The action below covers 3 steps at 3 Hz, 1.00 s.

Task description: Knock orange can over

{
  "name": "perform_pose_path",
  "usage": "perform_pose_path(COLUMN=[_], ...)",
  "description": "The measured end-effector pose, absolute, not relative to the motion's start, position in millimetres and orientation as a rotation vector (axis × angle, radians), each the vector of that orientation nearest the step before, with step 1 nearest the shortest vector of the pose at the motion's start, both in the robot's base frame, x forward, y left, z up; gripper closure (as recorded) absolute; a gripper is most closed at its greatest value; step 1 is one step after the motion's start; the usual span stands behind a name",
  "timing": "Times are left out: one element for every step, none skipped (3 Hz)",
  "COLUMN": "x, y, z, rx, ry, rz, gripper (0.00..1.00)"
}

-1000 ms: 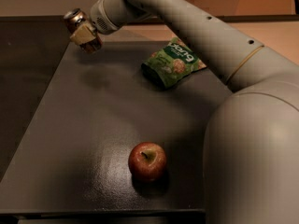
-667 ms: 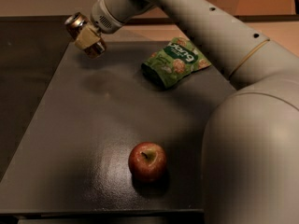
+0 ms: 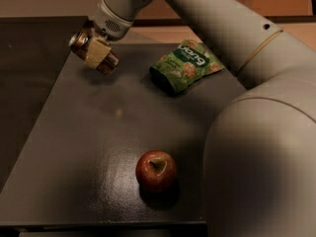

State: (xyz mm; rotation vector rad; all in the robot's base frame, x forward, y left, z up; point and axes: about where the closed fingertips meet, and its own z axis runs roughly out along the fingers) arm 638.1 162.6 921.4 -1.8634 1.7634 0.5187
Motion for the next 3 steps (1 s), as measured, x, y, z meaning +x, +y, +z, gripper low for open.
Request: perform_pose_path(x=[613.5,598.7,591.7], y=[156.9,146.5,136.0], z=[909.3,895.9,883.9], rx=[-2.070,-2.232,-2.353], ry=[1.711,1.675,1.658], rz=[0.490,0.461,0.417], gripper=[1.00,1.00,1.00])
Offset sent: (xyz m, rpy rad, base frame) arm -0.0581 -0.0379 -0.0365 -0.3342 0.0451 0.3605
